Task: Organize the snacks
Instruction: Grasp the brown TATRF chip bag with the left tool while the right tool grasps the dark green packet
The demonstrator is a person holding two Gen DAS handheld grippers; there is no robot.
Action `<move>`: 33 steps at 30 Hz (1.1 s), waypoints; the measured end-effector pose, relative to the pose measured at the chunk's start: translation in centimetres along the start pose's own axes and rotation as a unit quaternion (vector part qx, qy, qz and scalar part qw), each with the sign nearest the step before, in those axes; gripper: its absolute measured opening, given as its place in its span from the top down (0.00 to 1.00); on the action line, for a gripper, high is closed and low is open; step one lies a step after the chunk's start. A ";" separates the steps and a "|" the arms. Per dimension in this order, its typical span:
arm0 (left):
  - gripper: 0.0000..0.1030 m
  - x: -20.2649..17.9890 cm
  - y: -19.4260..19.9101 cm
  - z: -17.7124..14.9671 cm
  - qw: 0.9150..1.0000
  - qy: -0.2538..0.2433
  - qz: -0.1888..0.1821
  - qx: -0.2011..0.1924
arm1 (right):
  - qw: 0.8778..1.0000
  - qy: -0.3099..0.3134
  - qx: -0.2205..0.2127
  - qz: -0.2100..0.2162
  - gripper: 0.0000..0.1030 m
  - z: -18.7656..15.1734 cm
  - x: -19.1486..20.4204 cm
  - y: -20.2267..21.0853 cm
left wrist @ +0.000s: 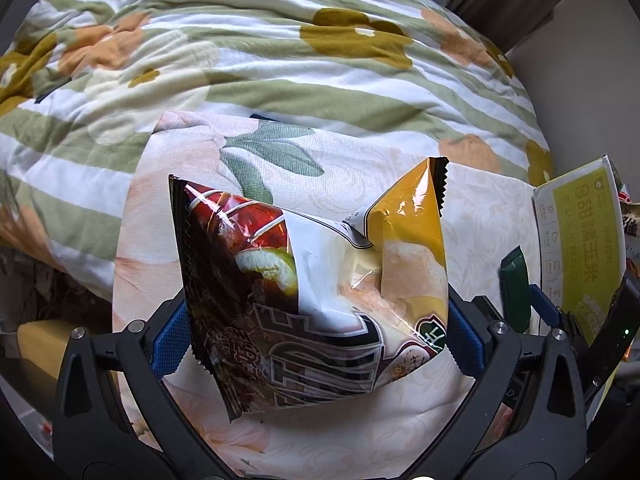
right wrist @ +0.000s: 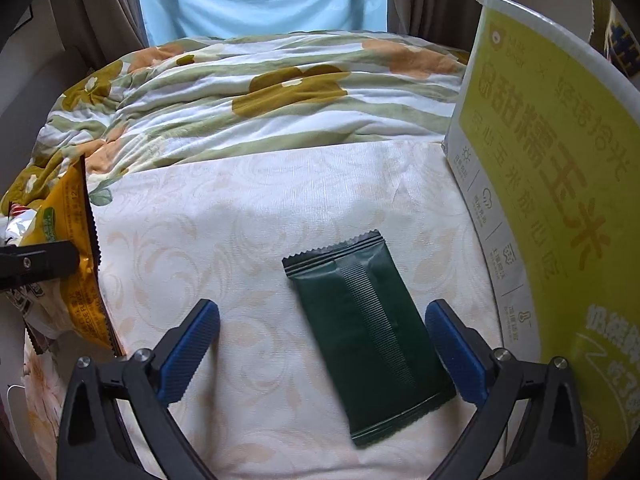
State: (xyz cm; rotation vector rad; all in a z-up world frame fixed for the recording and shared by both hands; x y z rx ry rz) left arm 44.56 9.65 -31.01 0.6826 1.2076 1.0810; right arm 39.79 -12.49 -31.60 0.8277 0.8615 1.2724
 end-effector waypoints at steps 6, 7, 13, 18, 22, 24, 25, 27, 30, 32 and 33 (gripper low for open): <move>0.01 0.3 -0.4 -0.3 1.000 0.003 -0.013 0.006 | 0.999 -0.002 0.016 0.043 0.01 -0.5 0.1 0.7; 0.01 0.2 -0.5 -0.3 1.000 0.000 -0.012 0.007 | 0.999 -0.001 0.017 0.047 0.01 -0.6 0.2 0.8; 0.05 -0.8 -0.7 -0.7 1.000 -0.020 0.006 0.011 | 1.000 0.003 0.011 0.023 0.11 -0.3 0.3 0.6; 0.14 -2.2 -0.8 -1.4 0.999 -0.047 0.010 0.015 | 1.000 0.001 0.002 0.011 0.27 -0.3 -0.4 0.6; 0.20 -2.4 -0.6 -1.5 0.998 -0.055 0.008 0.013 | 1.000 0.004 -0.002 0.005 0.34 -0.3 -0.6 0.7; 0.25 -2.5 -0.5 -1.5 0.998 -0.057 0.007 0.011 | 1.000 0.006 -0.005 0.001 0.37 -0.5 -0.6 0.8; 0.25 -2.5 -0.4 -1.5 0.998 -0.057 0.007 0.012 | 1.000 0.010 -0.007 -0.002 0.38 -0.5 -0.6 0.8; 0.27 -2.5 -0.3 -1.5 0.998 -0.059 0.008 0.011 | 1.000 0.018 -0.012 -0.010 0.43 -0.5 -0.6 0.7; 0.28 -2.7 -0.2 -1.6 0.998 -0.066 0.012 0.009 | 1.000 0.012 -0.017 -0.013 0.49 -0.5 -0.9 0.8; 0.28 -2.9 0.0 -1.7 0.998 -0.069 0.015 0.008 | 1.000 0.017 -0.019 -0.012 0.51 -0.4 -0.8 0.7; 0.28 -2.9 0.1 -1.8 0.998 -0.068 0.014 0.006 | 1.000 0.018 -0.020 -0.010 0.53 -0.3 -0.8 0.7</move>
Point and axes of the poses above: each gripper's, at about its wrist camera, not at the fingertips, and y roughly against the way its jaws point, x to its left, z to its top, the point moved 1 cm from there along -y, roughly the way its jaws point, and after that the axes turned 8 degrees about -z, right-handed, at the moved point
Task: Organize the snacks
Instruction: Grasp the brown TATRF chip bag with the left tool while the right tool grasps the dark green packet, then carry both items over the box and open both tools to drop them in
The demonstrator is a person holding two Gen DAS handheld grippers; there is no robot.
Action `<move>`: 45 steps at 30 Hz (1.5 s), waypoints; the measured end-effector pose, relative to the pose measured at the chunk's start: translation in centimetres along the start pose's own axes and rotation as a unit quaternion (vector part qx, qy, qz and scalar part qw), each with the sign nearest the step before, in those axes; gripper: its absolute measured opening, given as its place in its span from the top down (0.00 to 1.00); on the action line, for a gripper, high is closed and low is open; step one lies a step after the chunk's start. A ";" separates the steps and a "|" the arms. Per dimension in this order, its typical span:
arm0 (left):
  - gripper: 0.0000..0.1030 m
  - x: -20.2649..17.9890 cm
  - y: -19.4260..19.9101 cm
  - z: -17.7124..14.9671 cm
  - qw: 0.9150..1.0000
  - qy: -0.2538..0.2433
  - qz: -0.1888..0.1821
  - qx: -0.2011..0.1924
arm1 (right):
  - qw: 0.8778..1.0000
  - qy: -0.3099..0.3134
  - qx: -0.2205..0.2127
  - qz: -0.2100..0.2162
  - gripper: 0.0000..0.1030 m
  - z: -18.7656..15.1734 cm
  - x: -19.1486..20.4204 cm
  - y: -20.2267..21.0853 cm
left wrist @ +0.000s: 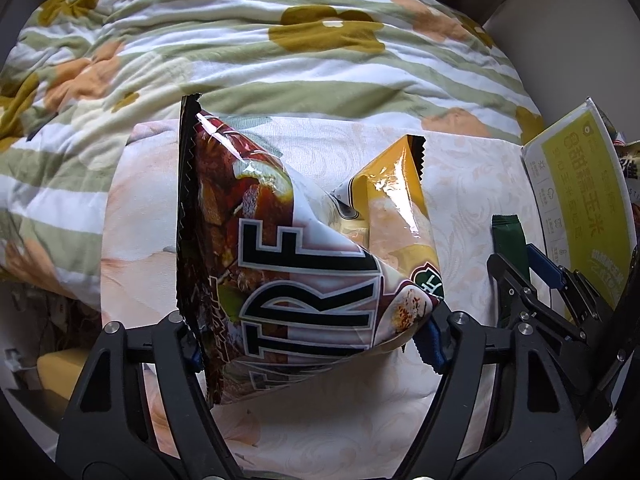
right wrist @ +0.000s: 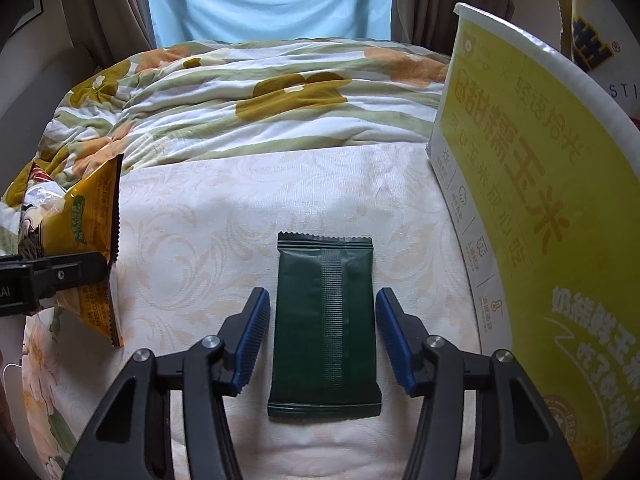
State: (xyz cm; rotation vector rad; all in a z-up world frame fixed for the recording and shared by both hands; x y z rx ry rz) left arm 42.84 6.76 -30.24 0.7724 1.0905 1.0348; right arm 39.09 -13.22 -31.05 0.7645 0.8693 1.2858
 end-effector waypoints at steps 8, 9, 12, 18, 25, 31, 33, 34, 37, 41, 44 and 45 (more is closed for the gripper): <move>0.28 0.3 1.0 -1.5 1.000 0.010 0.001 -0.009 | 1.000 -0.005 -0.004 0.008 0.60 0.1 0.0 0.0; 0.28 0.4 1.2 -1.8 1.000 0.011 0.001 -0.011 | 1.000 -0.008 -0.003 0.011 0.60 0.0 0.0 0.1; 0.28 0.3 2.1 -2.6 1.000 0.012 0.003 -0.019 | 1.000 -0.013 -0.003 0.021 0.61 -0.3 0.1 0.6; 0.28 -0.2 4.5 -5.3 0.999 0.013 0.001 -0.034 | 0.999 -0.010 -0.014 0.036 0.61 -1.7 0.5 3.2; 0.28 -2.8 9.7 -9.1 0.998 -0.006 -0.015 -0.065 | 0.996 -0.030 -0.050 0.063 0.61 -3.2 0.2 9.9; 0.28 -6.4 14.8 -11.3 0.993 -0.043 -0.039 -0.100 | 0.993 -0.045 -0.081 0.072 0.61 -4.5 -1.4 17.2; 0.28 -7.9 16.0 -11.6 0.991 -0.055 -0.052 -0.110 | 0.992 -0.050 -0.092 0.072 0.61 -4.8 -2.2 19.4; 0.28 -8.7 16.5 -11.7 0.990 -0.061 -0.058 -0.116 | 0.991 -0.053 -0.098 0.072 0.61 -4.9 -2.8 20.5; 0.28 -11.5 17.8 -12.2 0.986 -0.073 -0.072 -0.129 | 0.989 -0.068 -0.112 0.072 0.61 -5.0 -4.9 23.1; 0.28 -15.8 18.4 -12.0 0.982 -0.091 -0.093 -0.133 | 0.985 -0.092 -0.128 0.067 0.61 -5.1 -9.0 25.5; 0.28 -19.6 18.2 -11.4 0.979 -0.104 -0.103 -0.140 | 0.983 -0.109 -0.137 0.062 0.61 -5.2 -12.5 26.2; 0.28 -21.1 17.9 -11.2 0.979 -0.111 -0.101 -0.141 | 0.982 -0.112 -0.140 0.058 0.61 -5.4 -13.7 26.5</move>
Point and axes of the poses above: each gripper's, at about its wrist camera, not at the fingertips, and y roughly against the way its jaws point, x to its left, z to its top, the point moved 1 cm from there along -y, roughly the way its jaws point, and after that the axes turned 8 degrees about -z, right-handed, at the moved point
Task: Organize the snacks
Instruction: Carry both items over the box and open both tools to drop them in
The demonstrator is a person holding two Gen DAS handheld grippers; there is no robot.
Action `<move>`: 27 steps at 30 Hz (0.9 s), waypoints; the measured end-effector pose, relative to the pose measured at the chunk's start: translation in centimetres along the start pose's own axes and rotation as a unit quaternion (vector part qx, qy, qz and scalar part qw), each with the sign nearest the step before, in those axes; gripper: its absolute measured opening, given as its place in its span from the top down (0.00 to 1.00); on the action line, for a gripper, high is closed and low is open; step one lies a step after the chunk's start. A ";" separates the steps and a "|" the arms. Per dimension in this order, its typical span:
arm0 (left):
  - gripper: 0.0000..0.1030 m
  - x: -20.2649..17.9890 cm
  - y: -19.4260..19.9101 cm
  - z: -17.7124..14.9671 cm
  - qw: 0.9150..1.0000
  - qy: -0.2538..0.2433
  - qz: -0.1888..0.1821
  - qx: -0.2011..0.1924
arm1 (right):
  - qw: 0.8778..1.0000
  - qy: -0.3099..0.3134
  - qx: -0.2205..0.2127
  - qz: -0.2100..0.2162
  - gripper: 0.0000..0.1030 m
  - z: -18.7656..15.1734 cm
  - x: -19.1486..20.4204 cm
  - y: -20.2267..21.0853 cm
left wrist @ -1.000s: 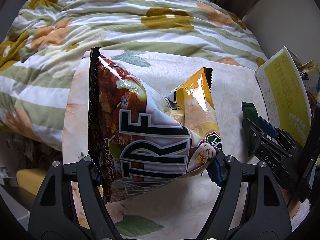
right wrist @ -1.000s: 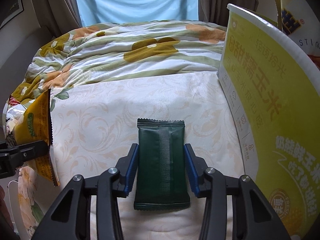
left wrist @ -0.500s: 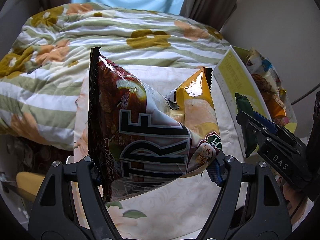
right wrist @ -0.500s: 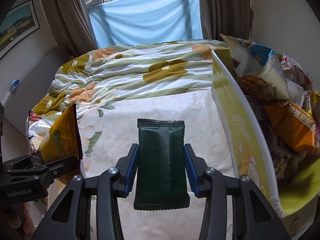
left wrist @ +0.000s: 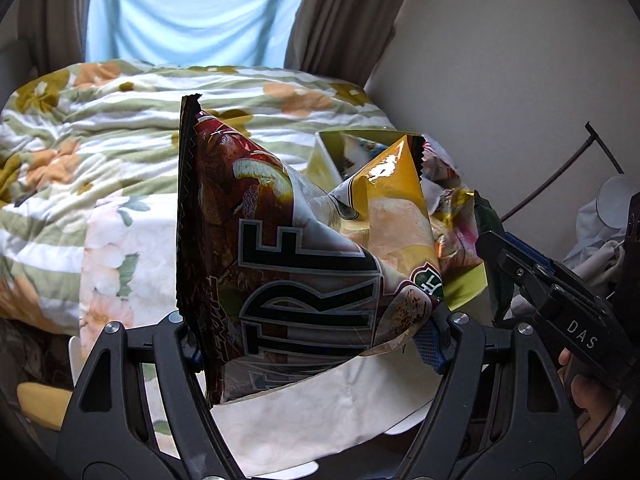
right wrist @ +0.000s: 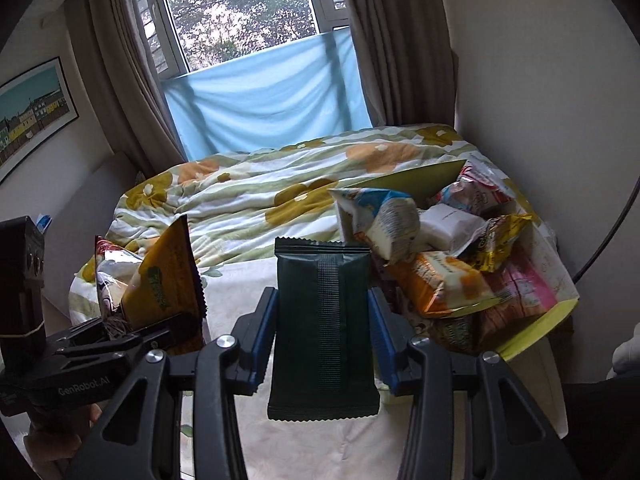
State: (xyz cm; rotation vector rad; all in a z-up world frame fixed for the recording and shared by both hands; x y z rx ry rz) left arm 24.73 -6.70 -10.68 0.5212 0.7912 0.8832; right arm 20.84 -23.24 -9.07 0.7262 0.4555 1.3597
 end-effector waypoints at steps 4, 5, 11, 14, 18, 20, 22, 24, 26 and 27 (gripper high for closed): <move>0.28 -5.4 -3.5 1.4 1.000 -0.013 -0.003 0.005 | 1.000 -0.003 -0.012 -0.008 0.61 1.5 -5.6 0.6; 0.28 -6.8 -4.5 1.7 1.000 -0.011 -0.005 0.009 | 1.000 -0.003 -0.013 -0.008 0.61 2.1 -7.2 0.7; 0.27 -14.2 -11.8 2.4 0.999 -0.014 -0.019 0.031 | 1.000 0.003 -0.012 -0.010 0.61 4.3 -15.7 0.1; 0.27 -16.9 -15.7 2.2 0.998 -0.007 -0.023 0.052 | 1.000 0.007 -0.004 -0.010 0.61 4.9 -18.6 -0.9; 0.13 -18.7 -19.0 1.9 0.998 -0.002 -0.007 0.067 | 1.000 0.011 0.004 -0.006 0.61 5.6 -21.4 -1.9; 0.03 -18.9 -19.5 1.9 0.997 -0.006 0.021 0.068 | 1.000 0.011 0.008 -0.001 0.61 5.8 -22.3 -2.5; 0.01 -19.2 -19.4 1.7 0.997 -0.007 0.038 0.062 | 1.000 0.009 0.012 0.005 0.61 5.9 -22.9 -3.0; 0.01 -18.7 -19.2 1.6 0.996 -0.002 0.050 0.068 | 1.000 0.008 0.014 0.011 0.61 5.7 -23.1 -3.3; 0.01 -18.0 -18.7 1.4 0.996 0.004 0.058 0.067 | 1.000 0.007 0.018 0.018 0.61 5.5 -23.1 -3.5; 0.01 -17.6 -18.3 1.3 0.996 0.008 0.063 0.065 | 1.000 0.008 0.018 0.021 0.61 5.4 -22.9 -3.6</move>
Point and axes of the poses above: each gripper's, at about its wrist camera, not at the fingertips, and y roughly against the way its jaws point, x to its left, z to its top, the point moved 1 cm from there along -y, roughly the way its jaws point, and after that the axes turned 8 degrees about -z, right-handed, at the moved point
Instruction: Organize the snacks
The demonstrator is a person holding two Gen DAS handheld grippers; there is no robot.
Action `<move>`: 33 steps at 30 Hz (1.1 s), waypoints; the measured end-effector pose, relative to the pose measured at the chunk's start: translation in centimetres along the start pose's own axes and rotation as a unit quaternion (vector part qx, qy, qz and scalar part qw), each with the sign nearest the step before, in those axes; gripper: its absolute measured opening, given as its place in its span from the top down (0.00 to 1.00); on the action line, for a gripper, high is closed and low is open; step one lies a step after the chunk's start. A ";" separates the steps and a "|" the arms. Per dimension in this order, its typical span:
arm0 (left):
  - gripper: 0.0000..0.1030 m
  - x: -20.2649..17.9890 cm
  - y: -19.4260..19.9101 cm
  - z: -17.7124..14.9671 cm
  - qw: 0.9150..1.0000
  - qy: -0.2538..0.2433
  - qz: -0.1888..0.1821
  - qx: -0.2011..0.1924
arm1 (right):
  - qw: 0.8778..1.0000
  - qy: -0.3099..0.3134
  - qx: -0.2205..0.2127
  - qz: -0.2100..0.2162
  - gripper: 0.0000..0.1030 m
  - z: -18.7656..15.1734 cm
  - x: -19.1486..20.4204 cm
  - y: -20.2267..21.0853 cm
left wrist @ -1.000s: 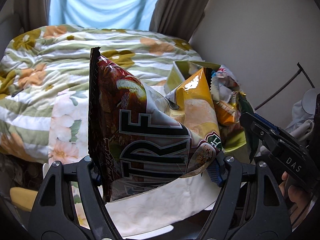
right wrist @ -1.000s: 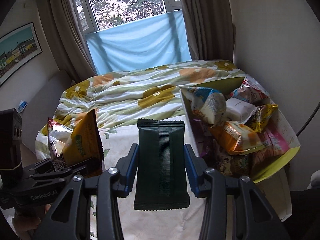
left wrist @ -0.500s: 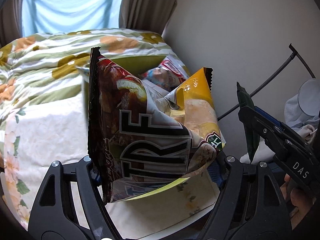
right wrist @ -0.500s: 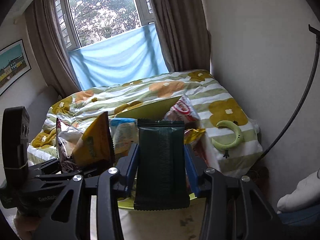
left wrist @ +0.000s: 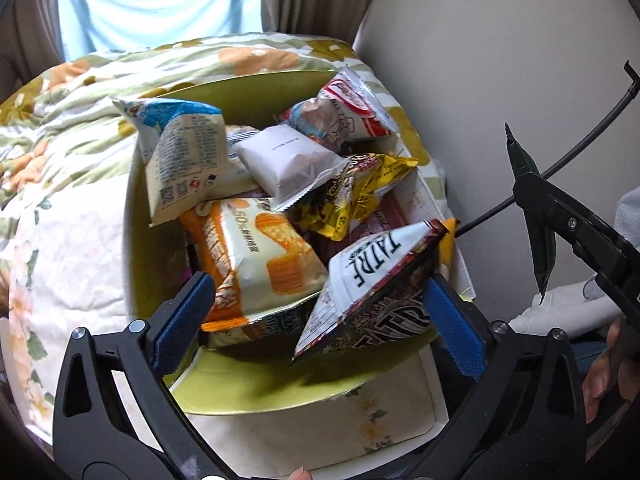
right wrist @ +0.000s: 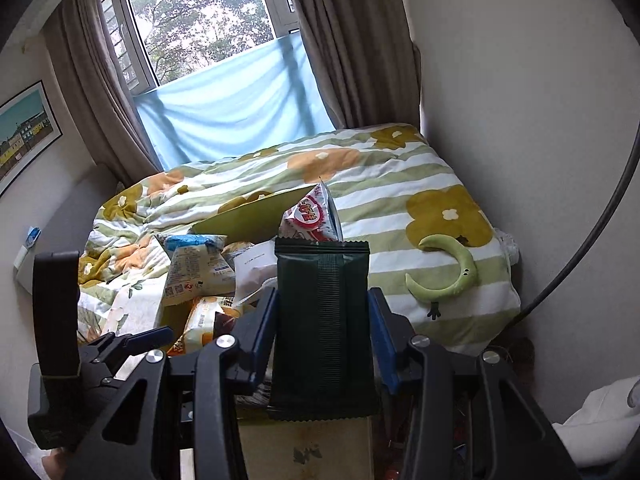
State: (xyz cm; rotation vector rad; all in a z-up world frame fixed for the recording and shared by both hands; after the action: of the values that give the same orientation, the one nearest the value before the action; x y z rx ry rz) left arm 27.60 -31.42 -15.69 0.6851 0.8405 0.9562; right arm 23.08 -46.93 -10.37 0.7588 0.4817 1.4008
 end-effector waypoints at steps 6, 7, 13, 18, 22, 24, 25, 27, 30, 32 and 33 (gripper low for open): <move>0.01 2.9 2.8 -1.2 0.999 0.031 0.018 -0.017 | 1.000 0.010 0.005 0.026 0.61 0.8 1.3 -0.8; 0.01 3.4 3.3 -1.3 0.999 0.038 0.023 -0.020 | 0.999 0.015 0.006 0.034 0.61 1.2 1.8 -0.9; 0.01 6.4 5.3 -2.2 0.995 0.076 0.055 -0.029 | 0.995 0.063 0.024 0.077 0.61 3.9 6.1 -2.7; 0.01 8.0 6.3 -3.2 0.991 0.102 0.082 -0.033 | 0.992 0.060 0.062 0.095 0.60 4.4 7.7 -6.1; 0.01 8.8 7.1 -4.5 0.988 0.115 0.098 -0.031 | 0.992 0.049 0.071 0.089 0.09 3.5 7.7 -6.8; 0.01 9.1 7.4 -5.2 0.987 0.118 0.101 -0.032 | 0.993 0.045 0.063 0.092 0.00 2.9 7.5 -6.0; 0.01 9.2 7.5 -5.5 0.987 0.119 0.100 -0.032 | 0.993 0.045 0.062 0.088 0.00 2.6 7.4 -5.7; 0.01 9.4 8.1 -6.1 0.987 0.119 0.098 -0.036 | 0.994 0.045 0.057 0.082 0.00 2.2 7.5 -4.9; 0.01 9.3 9.4 -6.6 0.988 0.112 0.092 -0.045 | 0.995 0.044 0.048 0.079 0.00 1.9 7.7 -3.1; 0.01 9.1 10.7 -6.9 0.989 0.099 0.093 -0.054 | 0.996 0.044 0.031 0.074 0.00 1.7 8.0 -1.4; 0.01 9.0 11.5 -7.0 0.990 0.091 0.094 -0.058 | 0.996 0.046 0.021 0.069 0.00 1.5 8.2 -0.4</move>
State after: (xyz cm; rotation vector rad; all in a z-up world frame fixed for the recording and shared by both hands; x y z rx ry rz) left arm 19.79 -17.61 -12.71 0.5888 0.8829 1.2433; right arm 25.56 -39.12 -8.58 0.7771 0.5397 1.5633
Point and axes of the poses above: each gripper's, at about its wrist camera, not at the fingertips, and y roughly against the way its jaws point, x to its left, z to its top, the point moved 1 cm from there along -y, roughly the way its jaws point, and after that the axes turned 8 degrees about -z, right-handed, at the moved point
